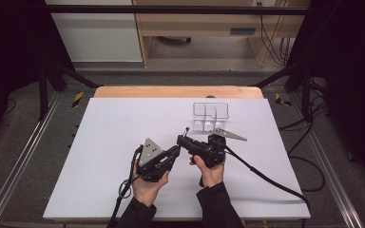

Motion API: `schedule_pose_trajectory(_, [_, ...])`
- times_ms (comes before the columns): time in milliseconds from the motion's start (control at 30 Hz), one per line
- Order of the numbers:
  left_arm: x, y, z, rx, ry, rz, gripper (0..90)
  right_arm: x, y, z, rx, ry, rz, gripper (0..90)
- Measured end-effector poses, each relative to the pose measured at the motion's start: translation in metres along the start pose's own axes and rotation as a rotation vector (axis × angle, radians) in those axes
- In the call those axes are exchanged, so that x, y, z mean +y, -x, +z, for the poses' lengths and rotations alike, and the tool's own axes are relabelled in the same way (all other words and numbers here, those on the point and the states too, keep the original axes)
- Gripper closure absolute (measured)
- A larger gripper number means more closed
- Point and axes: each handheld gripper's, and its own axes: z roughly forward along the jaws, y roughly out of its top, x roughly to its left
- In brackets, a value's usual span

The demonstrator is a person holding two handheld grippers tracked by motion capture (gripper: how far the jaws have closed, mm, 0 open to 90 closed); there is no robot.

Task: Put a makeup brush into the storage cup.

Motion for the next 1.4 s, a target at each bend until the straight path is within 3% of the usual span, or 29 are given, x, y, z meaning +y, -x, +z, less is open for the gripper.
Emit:
schedule_pose_trajectory(233, [0.0,0.001,0.001,0.0,-0.002,-0.002,83.2,0.0,0.0,0.0,0.021,0.003,0.008,82.8])
schedule_pose_trajectory(567, [0.001,-0.002,0.0,-0.02,-0.013,0.003,82.2,0.0,-0.001,-0.001,0.033,-0.001,0.002,83.6])
schedule_pose_trajectory(767, [0.006,-0.007,-0.003,-0.022,-0.051,0.028,69.1,0.001,-0.002,-0.003,0.026,0.017,-0.023,83.6])
schedule_pose_trajectory(933, [0.01,-0.012,-0.009,-0.03,-0.044,0.047,54.7,0.006,-0.002,-0.007,0.012,0.041,-0.044,83.6])
schedule_pose_trajectory(1067, [0.013,-0.019,-0.014,-0.047,-0.042,0.038,44.4,0.008,-0.002,-0.01,0.003,0.049,-0.069,83.5])
schedule_pose_trajectory(1400, [0.012,-0.038,-0.029,-0.03,-0.078,0.067,27.1,0.015,-0.002,-0.016,-0.018,0.059,-0.117,83.5])
